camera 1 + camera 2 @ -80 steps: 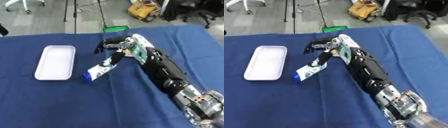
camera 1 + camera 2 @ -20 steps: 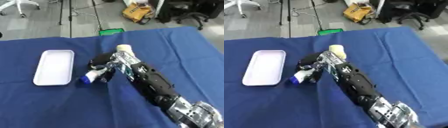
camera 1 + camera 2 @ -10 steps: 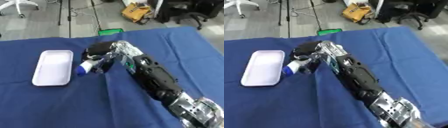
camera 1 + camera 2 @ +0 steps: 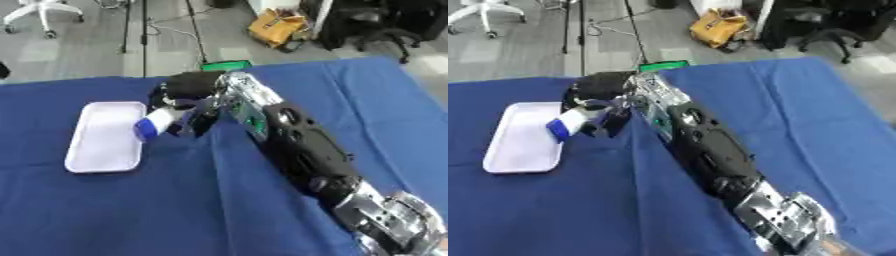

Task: Pick up objects on the table and place them in the box.

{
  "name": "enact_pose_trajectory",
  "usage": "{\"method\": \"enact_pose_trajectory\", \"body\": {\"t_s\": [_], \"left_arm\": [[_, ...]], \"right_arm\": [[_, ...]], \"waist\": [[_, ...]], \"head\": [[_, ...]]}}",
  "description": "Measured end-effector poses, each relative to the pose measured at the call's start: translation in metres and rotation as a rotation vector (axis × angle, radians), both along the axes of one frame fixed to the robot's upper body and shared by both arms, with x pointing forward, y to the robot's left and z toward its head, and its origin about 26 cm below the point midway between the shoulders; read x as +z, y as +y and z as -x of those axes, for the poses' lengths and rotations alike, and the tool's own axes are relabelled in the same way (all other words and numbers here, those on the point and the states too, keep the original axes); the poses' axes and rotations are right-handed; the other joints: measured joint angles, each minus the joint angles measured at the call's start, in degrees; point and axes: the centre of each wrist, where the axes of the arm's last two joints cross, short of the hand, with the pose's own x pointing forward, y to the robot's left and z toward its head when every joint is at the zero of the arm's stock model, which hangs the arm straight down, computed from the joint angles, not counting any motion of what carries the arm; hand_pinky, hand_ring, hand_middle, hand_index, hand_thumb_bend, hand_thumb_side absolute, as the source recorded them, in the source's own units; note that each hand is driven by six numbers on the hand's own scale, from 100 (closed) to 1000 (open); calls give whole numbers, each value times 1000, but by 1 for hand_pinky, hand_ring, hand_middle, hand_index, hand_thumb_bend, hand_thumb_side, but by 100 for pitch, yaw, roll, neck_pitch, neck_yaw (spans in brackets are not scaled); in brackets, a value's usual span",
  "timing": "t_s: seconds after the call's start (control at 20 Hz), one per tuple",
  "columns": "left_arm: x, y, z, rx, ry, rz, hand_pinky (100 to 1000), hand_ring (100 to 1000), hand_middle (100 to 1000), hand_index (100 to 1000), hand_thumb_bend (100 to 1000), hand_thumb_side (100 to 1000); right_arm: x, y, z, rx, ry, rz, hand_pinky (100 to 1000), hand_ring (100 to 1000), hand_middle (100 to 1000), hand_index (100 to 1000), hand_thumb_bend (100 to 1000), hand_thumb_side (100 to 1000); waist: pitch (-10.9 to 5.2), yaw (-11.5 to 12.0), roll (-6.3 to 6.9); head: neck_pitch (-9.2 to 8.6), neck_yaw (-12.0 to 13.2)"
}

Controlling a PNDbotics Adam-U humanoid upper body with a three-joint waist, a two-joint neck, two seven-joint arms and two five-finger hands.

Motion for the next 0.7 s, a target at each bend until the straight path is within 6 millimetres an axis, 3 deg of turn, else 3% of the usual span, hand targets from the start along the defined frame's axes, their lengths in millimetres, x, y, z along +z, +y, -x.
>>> {"method": "enact_pose_trajectory", "body": {"t_s": [0.4, 0.7], "left_arm": [[9, -17, -6, -78, -31, 12, 699, 657, 769, 894, 522, 902], [17, -30, -10, -141, -61, 23, 698, 655, 767, 894, 514, 905]], "right_arm": [[-9, -6, -10, -77, -30, -56, 569, 574, 661, 756, 100, 100], [-12, -7, -12, -109, -72, -140, 591, 598, 678, 773, 100, 100]], "waist": [[0, 757, 0], [8, 1187, 0]], "head": [[-208, -280], [-377, -566]]}}
